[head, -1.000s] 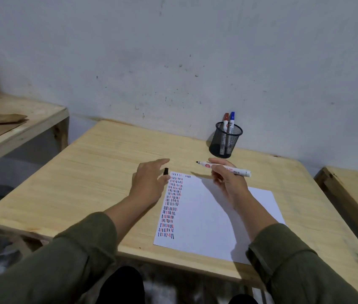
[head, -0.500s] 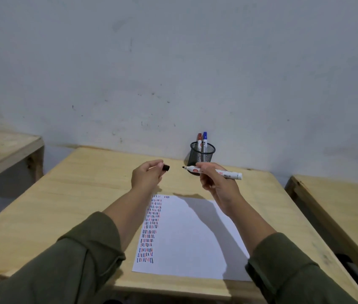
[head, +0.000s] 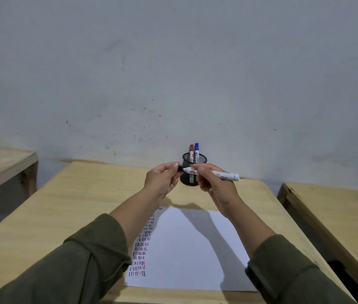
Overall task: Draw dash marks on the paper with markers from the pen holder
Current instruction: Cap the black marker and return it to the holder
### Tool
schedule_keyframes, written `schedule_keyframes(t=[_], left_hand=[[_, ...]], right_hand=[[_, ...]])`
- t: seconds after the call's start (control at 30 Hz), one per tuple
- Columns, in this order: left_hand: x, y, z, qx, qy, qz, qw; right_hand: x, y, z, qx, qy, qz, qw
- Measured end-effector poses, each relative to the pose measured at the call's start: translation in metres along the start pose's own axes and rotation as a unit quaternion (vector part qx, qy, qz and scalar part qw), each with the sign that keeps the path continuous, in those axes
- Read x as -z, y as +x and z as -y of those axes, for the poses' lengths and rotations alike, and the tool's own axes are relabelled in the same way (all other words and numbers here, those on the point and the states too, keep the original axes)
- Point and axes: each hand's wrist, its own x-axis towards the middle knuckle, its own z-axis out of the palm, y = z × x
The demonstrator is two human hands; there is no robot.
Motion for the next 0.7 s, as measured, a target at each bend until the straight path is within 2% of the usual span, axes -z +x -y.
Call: schedule_keyframes(t=[0.17, 0.43, 0.57, 0.7], left_hand=[[-0.006, -0.004, -0.002, 0.022, 0.01, 0.011, 1.0], [-0.014, -0.005, -0.003, 0.068, -0.056, -0.006, 0.996], [-0.02, -0.008, 0.0, 0.052, -0.057, -0.011, 0.997], [-0.026, -0.007, 0.0, 0.009, -0.065, -0.016, 0.998]], right_hand=[[0.004, -0.002, 0.007, 0.02, -0.05, 0.02, 0.998], [0.0, -0.005, 0.011, 0.065, -0.128, 0.018, 0.989], [0.0, -0.004, 0.01, 0.046, -0.084, -0.012, 0.995], [-0.005, -0.004, 0.003, 0.011, 0.073, -0.025, 0.997]])
